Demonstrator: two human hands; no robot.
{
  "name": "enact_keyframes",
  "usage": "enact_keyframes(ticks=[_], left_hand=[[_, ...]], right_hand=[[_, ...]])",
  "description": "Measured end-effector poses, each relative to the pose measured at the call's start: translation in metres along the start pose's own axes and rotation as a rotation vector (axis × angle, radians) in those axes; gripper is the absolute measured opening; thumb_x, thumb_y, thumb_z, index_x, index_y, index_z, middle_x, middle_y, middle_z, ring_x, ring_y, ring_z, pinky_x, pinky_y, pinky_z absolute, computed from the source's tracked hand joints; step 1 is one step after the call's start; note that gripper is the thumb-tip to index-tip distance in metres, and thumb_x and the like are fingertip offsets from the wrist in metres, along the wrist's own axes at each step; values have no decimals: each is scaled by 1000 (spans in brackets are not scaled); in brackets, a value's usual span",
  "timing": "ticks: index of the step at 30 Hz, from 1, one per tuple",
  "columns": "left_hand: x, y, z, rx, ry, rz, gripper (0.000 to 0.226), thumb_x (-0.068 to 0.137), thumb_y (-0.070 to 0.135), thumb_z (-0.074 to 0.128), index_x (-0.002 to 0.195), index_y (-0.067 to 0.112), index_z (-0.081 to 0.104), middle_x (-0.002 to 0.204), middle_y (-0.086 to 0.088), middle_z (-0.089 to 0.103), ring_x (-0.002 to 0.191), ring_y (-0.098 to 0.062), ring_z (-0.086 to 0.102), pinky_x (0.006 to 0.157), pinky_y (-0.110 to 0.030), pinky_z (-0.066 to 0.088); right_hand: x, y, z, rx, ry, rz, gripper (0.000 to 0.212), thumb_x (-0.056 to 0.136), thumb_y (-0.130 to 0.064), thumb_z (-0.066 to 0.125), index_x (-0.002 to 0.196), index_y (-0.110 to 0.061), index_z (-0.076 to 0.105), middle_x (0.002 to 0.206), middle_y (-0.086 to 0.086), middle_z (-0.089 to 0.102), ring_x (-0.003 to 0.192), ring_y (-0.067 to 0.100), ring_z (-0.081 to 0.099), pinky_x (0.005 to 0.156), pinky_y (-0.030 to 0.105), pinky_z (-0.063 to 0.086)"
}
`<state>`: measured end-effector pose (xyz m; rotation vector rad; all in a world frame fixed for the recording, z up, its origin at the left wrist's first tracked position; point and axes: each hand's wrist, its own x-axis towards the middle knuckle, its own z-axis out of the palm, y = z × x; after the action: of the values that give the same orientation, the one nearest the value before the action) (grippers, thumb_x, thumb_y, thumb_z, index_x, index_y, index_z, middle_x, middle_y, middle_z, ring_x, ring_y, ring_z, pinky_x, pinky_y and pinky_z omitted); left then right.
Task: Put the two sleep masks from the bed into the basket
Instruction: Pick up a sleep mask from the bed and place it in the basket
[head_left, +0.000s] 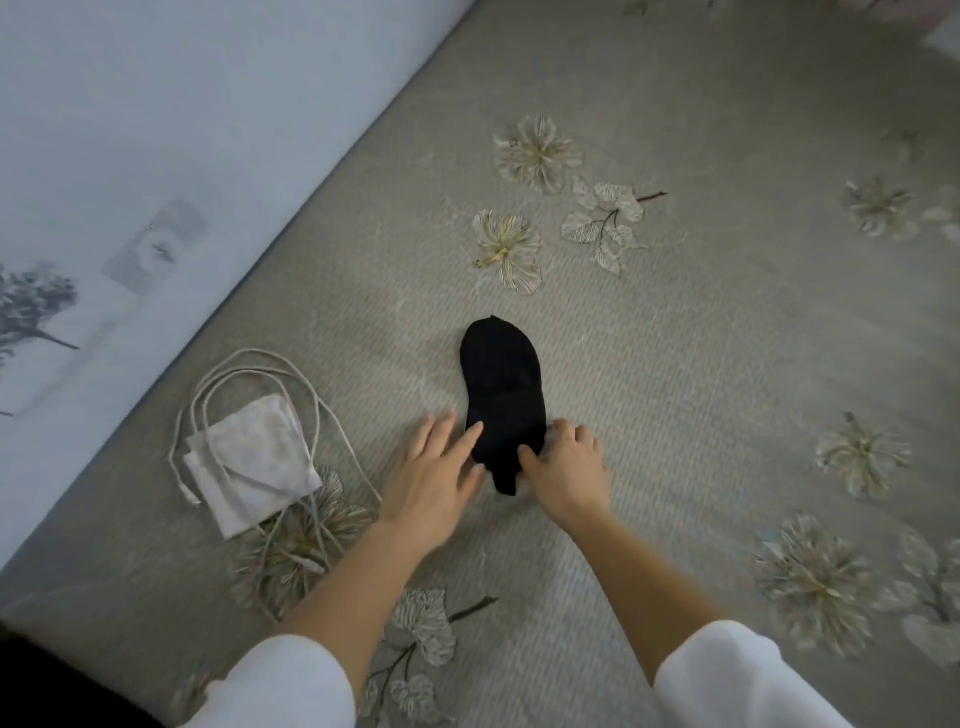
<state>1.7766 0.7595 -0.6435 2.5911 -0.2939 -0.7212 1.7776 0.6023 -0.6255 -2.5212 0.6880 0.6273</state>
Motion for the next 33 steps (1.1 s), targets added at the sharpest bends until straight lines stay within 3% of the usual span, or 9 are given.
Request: enact_keyframes(ticks=[5,8,11,13,17,23,25,29,33], left_hand=[[9,-1,18,64,-26,-2,52,99,39,27,149,31,15,162,5,0,148,-19,-11,119,-42,5],[10,4,13,-31,-22,-18,49,99,31,32,147,26,26,161,4,8,148,-19,-6,120,-42,6],[9,22,-6,-349,-10,-136,47,97,22,41,143,20,37,154,-3,33,139,-17,29,111,-30,25],[4,35,-24,-737,6,-319,55,94,19,49,146,16,31,146,-8,44,127,-17,46,99,-25,33],[-20,44,-54,-1148,32,-526,69,88,24,61,147,16,26,140,-11,51,120,-24,56,103,-41,46],[-103,77,-102,-1265,51,-419,50,84,1,62,131,15,49,94,-10,73,81,-17,72,64,-22,57],[-137,93,-118,-1272,23,-404,52,83,1,64,129,18,47,93,-9,71,76,-15,71,62,-21,57],[-194,120,-141,-1322,25,-338,49,84,3,63,125,25,48,107,-12,68,83,-18,72,66,-24,59],[-228,139,-157,-1318,171,-267,39,87,3,59,121,21,53,98,-3,71,72,-9,72,59,-19,56]], right_hand=[[20,3,18,133,113,6,28,87,-25,61,110,-10,53,116,6,49,115,25,45,94,35,42],[21,0,16,402,53,52,12,89,-12,57,100,-8,59,95,2,57,95,22,58,74,29,45],[11,1,6,595,-40,43,12,91,-5,52,99,-8,61,91,6,67,82,23,66,68,38,56],[-3,2,-10,683,-100,19,13,90,0,52,91,-8,62,84,9,70,69,20,67,61,36,58],[-44,9,-60,858,-315,24,11,87,3,56,94,1,64,78,13,71,64,18,66,56,26,50],[-117,24,-135,961,-473,9,25,88,-2,58,110,-14,61,69,7,71,61,17,67,60,26,53],[-147,24,-155,979,-442,-12,24,90,-5,56,111,-16,60,77,9,71,68,20,69,66,28,55],[-199,25,-191,957,-512,-138,20,91,-1,49,81,-2,67,73,7,70,71,20,68,66,25,54],[-231,24,-211,1004,-529,-155,13,88,0,49,88,1,62,72,14,58,61,20,62,58,24,54]])
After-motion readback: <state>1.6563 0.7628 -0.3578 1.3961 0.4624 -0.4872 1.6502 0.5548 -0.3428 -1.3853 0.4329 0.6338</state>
